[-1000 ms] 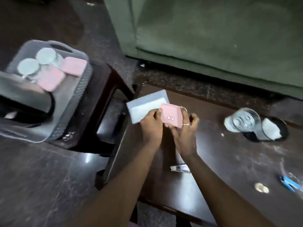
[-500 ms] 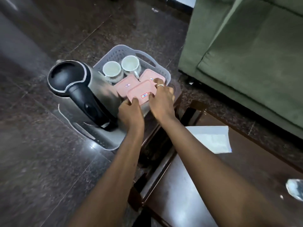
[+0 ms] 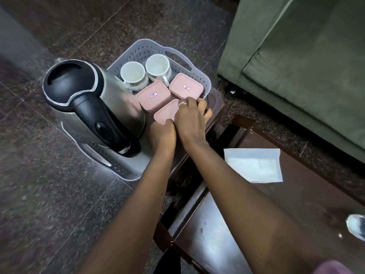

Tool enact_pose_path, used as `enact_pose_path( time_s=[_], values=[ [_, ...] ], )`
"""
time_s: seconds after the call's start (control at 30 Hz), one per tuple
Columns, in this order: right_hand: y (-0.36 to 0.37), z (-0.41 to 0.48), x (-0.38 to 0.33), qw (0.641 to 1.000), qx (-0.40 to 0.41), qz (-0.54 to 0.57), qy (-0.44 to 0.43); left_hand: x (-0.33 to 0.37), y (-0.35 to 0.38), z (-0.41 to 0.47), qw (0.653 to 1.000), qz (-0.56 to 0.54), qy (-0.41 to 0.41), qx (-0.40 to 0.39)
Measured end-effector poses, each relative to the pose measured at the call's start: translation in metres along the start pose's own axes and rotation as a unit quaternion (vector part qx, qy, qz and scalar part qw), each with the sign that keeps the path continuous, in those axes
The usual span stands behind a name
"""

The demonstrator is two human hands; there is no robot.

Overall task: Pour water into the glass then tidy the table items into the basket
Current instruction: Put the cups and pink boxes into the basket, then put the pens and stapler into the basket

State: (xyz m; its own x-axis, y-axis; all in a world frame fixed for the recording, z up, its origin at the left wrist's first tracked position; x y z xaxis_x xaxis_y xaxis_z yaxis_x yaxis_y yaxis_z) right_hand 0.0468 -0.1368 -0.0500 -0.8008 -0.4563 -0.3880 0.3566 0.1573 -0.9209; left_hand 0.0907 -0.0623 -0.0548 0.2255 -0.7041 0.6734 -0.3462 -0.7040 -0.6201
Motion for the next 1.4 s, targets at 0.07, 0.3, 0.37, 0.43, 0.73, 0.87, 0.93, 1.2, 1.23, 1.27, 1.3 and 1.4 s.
enact_pose_path(
  time_s=[0.07, 0.3, 0.37, 0.43, 0.73, 0.87, 0.93, 1.2, 1.23, 1.27, 1.3, 1.4],
  values=[
    [-0.004, -0.013, 0.011, 0.999, 0.025, 0.031, 0.006, 0.002, 0.0, -0.013, 0.998, 0.031, 0.047, 0.031],
    [-0.022, -0.103, 0.108, 0.99, 0.074, 0.056, 0.108, -0.031, 0.034, -0.124, 0.95, -0.033, 0.31, -0.007],
    [-0.021, -0.137, 0.148, 0.987, 0.057, 0.025, 0.148, -0.056, 0.053, -0.155, 0.951, -0.008, 0.303, -0.068],
    [-0.023, -0.173, 0.186, 0.979, 0.043, 0.015, 0.2, -0.083, 0.073, -0.185, 0.945, 0.035, 0.302, -0.123],
    [-0.07, -0.325, 0.324, 0.921, 0.116, -0.019, 0.372, -0.194, 0.132, -0.31, 0.808, 0.248, 0.406, -0.348],
    [-0.094, -0.374, 0.376, 0.898, 0.142, -0.05, 0.413, -0.228, 0.138, -0.337, 0.751, 0.332, 0.453, -0.347],
    [-0.105, -0.392, 0.403, 0.892, 0.159, -0.077, 0.417, -0.24, 0.137, -0.346, 0.729, 0.349, 0.477, -0.345],
    [-0.15, -0.455, 0.526, 0.833, 0.161, -0.161, 0.504, -0.254, 0.151, -0.372, 0.734, 0.32, 0.537, -0.266],
    [-0.153, -0.46, 0.54, 0.831, 0.14, -0.17, 0.51, -0.253, 0.154, -0.376, 0.735, 0.315, 0.536, -0.27],
    [-0.156, -0.465, 0.552, 0.831, 0.115, -0.174, 0.515, -0.253, 0.158, -0.381, 0.739, 0.31, 0.531, -0.277],
    [-0.157, -0.469, 0.561, 0.832, 0.09, -0.174, 0.519, -0.253, 0.163, -0.387, 0.743, 0.303, 0.524, -0.285],
    [-0.157, -0.474, 0.576, 0.829, 0.005, -0.159, 0.536, -0.25, 0.176, -0.411, 0.717, 0.312, 0.554, -0.286]
  ],
)
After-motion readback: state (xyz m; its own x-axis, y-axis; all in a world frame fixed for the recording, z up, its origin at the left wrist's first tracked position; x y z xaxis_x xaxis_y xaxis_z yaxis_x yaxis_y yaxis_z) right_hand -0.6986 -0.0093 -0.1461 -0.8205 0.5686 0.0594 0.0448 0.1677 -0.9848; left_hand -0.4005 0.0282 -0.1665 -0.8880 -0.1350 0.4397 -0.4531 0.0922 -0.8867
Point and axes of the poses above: each hand's wrist, its own z-axis towards the middle knuckle, its own y-axis out of the palm, x = y × z, the point moved 3 cm from there along z, towards the middle knuckle, and after that the axes turned 9 degrees about x, right-handed, at the moved point
